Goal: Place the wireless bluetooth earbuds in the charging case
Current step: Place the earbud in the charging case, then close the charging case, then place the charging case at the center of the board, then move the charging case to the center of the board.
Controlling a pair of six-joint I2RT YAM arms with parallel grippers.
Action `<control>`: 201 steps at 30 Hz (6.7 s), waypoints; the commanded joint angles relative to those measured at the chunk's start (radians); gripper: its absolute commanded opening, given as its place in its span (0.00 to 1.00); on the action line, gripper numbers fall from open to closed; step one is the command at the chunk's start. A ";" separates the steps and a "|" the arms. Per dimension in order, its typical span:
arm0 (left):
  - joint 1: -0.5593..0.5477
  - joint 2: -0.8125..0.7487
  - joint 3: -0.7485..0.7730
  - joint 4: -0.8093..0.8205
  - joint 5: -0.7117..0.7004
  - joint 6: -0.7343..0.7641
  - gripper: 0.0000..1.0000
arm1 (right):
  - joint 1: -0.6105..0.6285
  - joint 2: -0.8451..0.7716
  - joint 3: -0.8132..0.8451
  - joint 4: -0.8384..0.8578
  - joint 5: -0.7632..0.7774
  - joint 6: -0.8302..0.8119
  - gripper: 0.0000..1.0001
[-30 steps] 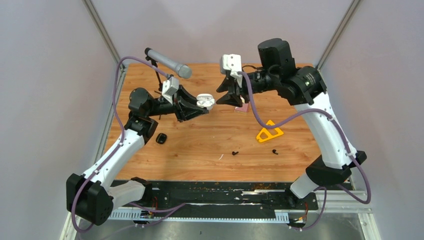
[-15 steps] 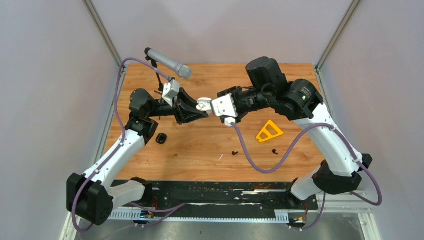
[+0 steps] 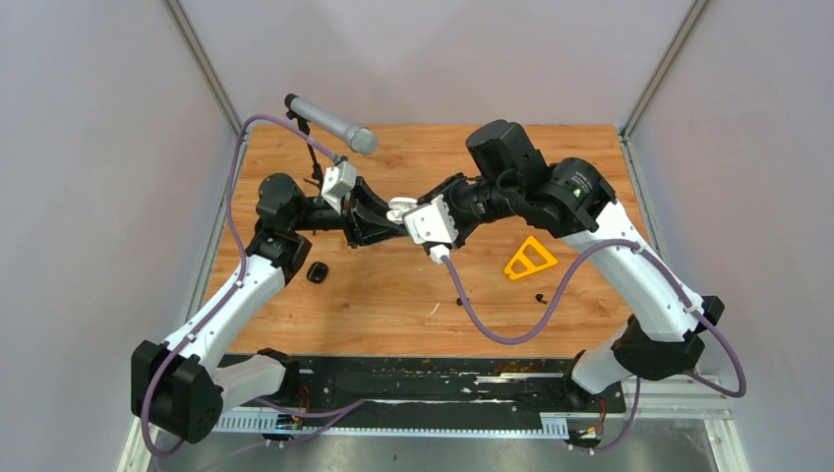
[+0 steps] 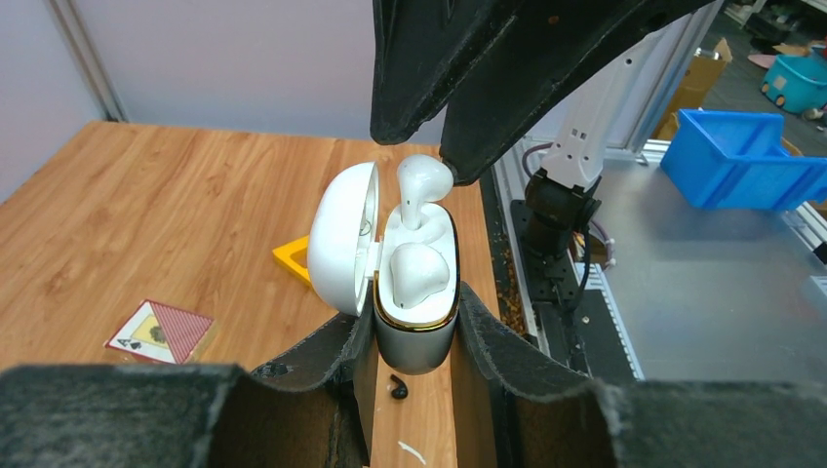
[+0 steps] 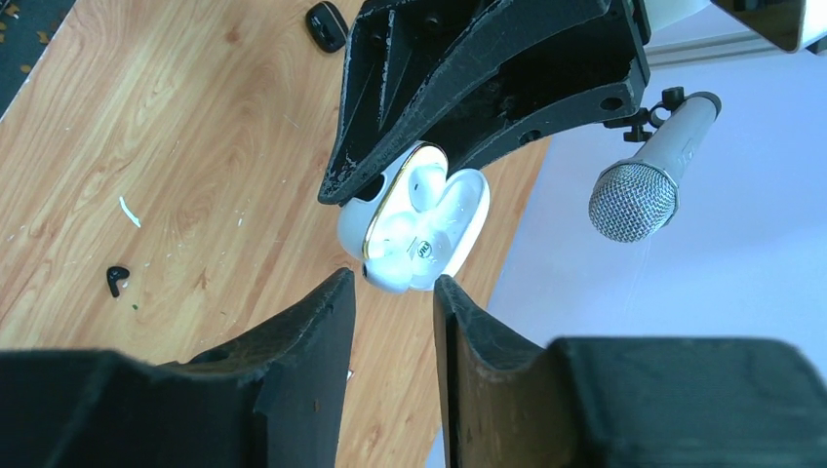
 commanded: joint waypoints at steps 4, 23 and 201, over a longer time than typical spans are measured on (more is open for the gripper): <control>-0.002 -0.018 0.012 0.000 0.016 0.033 0.00 | 0.016 -0.002 -0.007 0.026 -0.006 -0.067 0.33; -0.002 -0.015 0.010 -0.003 0.015 0.039 0.00 | 0.038 0.006 -0.014 0.071 0.042 -0.060 0.23; 0.581 -0.058 -0.100 -1.235 -1.028 0.035 1.00 | -0.054 0.401 -0.400 0.675 -0.203 0.386 0.64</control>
